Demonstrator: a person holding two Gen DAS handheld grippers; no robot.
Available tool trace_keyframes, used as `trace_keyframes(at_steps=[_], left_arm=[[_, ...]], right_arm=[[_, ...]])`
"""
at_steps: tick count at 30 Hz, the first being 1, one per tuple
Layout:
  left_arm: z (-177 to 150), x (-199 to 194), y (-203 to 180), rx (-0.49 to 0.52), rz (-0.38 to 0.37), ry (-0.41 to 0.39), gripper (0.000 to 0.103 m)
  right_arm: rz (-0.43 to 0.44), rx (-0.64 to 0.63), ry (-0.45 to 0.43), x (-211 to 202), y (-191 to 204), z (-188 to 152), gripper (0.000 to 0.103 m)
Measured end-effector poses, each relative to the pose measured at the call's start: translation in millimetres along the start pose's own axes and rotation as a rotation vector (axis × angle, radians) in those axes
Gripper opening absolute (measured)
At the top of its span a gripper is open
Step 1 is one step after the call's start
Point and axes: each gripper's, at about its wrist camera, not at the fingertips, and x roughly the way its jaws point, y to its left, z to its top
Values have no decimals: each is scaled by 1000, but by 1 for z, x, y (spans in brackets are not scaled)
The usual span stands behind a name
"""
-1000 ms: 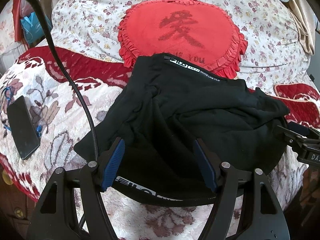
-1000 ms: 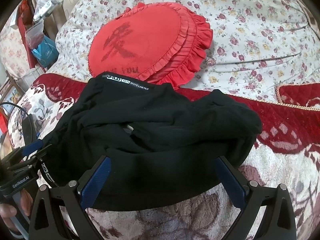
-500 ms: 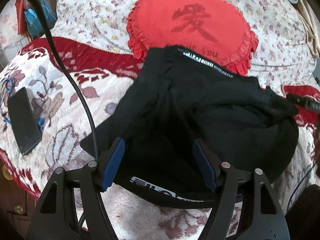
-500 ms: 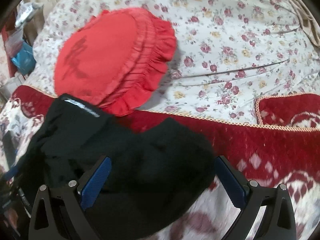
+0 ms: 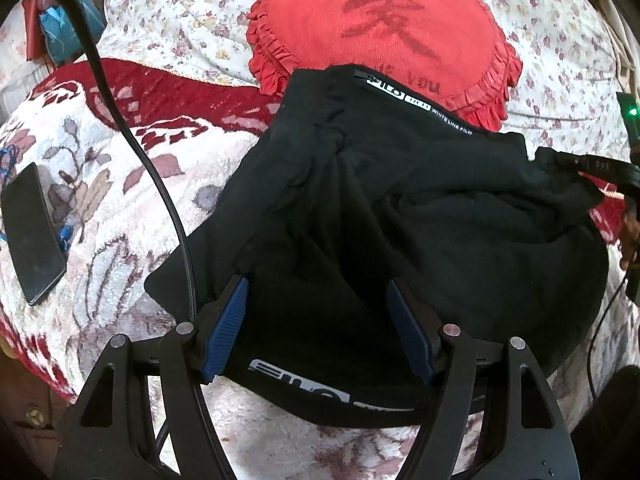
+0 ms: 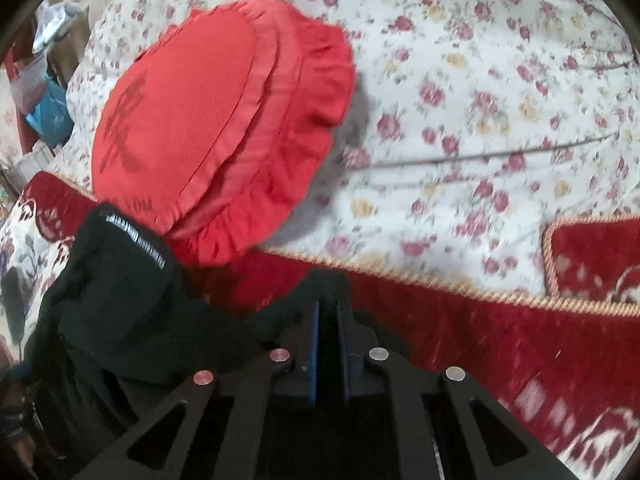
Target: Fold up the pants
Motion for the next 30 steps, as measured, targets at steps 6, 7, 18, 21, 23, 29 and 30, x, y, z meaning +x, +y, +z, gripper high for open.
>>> trace_keyframes(at_steps=[6, 7, 18, 21, 23, 29, 30], left_arm=[[1, 6, -2, 10, 1, 10, 71], [2, 6, -2, 10, 0, 12, 71], [2, 2, 3, -9, -23, 17, 71], [4, -13, 10, -35, -66, 9, 71], [5, -27, 18, -55, -83, -18, 71], [-3, -41, 48, -137, -73, -12, 71], [-7, -40, 52, -151, -65, 0, 71]], right_arm=[[-17, 12, -5, 7, -8, 20, 8], [-40, 10, -13, 8, -7, 25, 8], [-92, 217, 21, 24, -64, 32, 14], [-28, 282, 1, -7, -71, 0, 54], [-12, 310, -22, -31, -71, -27, 64], [118, 378, 68, -24, -60, -76, 64], [129, 389, 86, -14, -58, -78, 64]])
